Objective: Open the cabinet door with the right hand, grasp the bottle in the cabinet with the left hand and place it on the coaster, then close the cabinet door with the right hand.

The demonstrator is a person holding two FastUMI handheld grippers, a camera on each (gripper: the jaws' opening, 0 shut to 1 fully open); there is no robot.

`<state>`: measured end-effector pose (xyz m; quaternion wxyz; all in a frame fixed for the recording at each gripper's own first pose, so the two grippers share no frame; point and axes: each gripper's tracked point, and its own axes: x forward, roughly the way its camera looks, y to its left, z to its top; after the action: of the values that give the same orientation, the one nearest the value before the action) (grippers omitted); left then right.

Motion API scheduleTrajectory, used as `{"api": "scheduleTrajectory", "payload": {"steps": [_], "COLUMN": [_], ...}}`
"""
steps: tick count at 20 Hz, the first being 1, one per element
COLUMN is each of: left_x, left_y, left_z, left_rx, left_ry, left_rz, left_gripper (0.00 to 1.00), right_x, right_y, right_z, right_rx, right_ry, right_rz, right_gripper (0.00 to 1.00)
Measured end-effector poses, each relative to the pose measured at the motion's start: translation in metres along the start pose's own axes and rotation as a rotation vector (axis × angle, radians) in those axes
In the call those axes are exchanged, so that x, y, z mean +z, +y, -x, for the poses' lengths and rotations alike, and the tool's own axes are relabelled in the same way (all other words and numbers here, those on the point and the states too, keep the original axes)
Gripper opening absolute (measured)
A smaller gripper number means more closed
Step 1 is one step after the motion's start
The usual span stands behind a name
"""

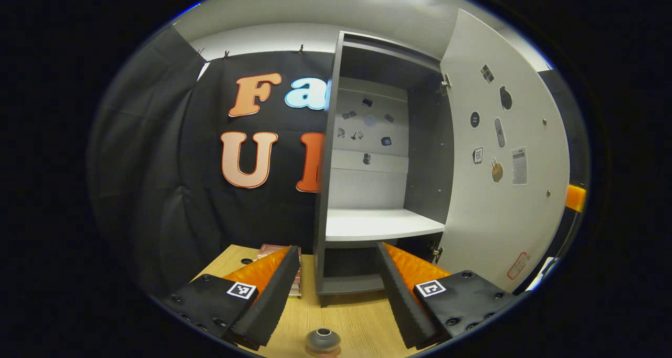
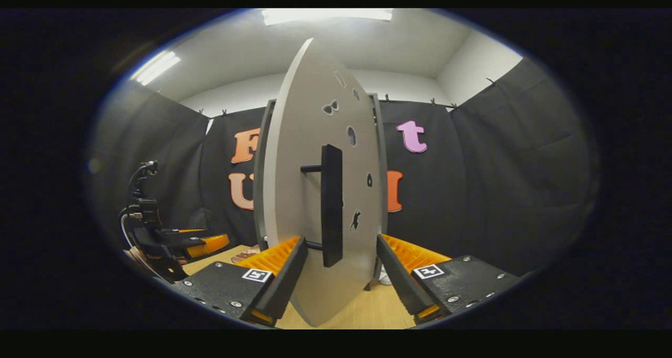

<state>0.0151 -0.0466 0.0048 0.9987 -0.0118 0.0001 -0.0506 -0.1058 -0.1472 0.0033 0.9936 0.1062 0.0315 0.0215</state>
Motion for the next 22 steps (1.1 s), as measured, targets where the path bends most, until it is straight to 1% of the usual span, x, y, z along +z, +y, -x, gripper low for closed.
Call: {"api": "scheduleTrajectory", "payload": {"steps": [4, 5, 6, 7, 8, 9, 10, 11, 12, 14, 17, 20, 22], "left_x": [0.003, 0.002, 0.002, 0.003, 0.003, 0.002, 0.001, 0.001, 0.000, 0.004, 0.007, 0.013, 0.009], "left_y": [0.030, 0.035, 0.042, 0.048, 0.053, 0.059, 0.066, 0.071, 0.074, 0.080, 0.089, 0.096, 0.103], "left_z": [-0.007, -0.010, -0.014, -0.018, -0.021, -0.025, -0.029, -0.034, -0.037, -0.043, -0.049, -0.052, -0.054], "left_rx": [-0.018, -0.028, -0.043, -0.057, -0.072, -0.087, -0.100, -0.116, -0.132, -0.156, -0.153, -0.141, -0.120], "left_ry": [-0.005, -0.001, -0.002, -0.004, -0.005, -0.004, -0.004, -0.002, 0.002, -0.004, -0.001, -0.003, 0.007], "left_rz": [-0.015, -0.016, -0.016, -0.021, -0.029, -0.039, -0.043, -0.043, -0.040, -0.030, -0.027, 0.001, 0.008], "left_gripper": [0.95, 0.94, 0.95, 0.94, 0.94, 0.95, 0.94, 0.95, 0.94, 0.94, 0.94, 0.95, 0.94], "right_x": [-0.001, -0.003, -0.006, -0.008, -0.007, -0.007, -0.008, -0.009, -0.011, -0.013, -0.017, -0.020, -0.022], "right_y": [0.041, 0.051, 0.062, 0.075, 0.087, 0.097, 0.104, 0.111, 0.118, 0.133, 0.151, 0.163, 0.167], "right_z": [-0.024, -0.031, -0.038, -0.047, -0.057, -0.067, -0.076, -0.086, -0.093, -0.108, -0.133, -0.155, -0.164], "right_rx": [0.009, 0.005, 0.002, -0.003, -0.010, -0.019, -0.030, -0.041, -0.049, -0.052, -0.044, -0.033, -0.020], "right_ry": [-0.001, 0.005, 0.013, 0.018, 0.018, 0.018, 0.018, 0.018, 0.020, 0.026, 0.050, 0.062, 0.057], "right_rz": [0.026, 0.034, 0.042, 0.047, 0.052, 0.067, 0.083, 0.092, 0.093, 0.079, 0.030, 0.004, -0.002], "right_gripper": [0.82, 0.72, 0.80, 0.72, 0.67, 0.60, 0.57, 0.57, 0.53, 0.49, 0.36, 0.33, 0.33]}}
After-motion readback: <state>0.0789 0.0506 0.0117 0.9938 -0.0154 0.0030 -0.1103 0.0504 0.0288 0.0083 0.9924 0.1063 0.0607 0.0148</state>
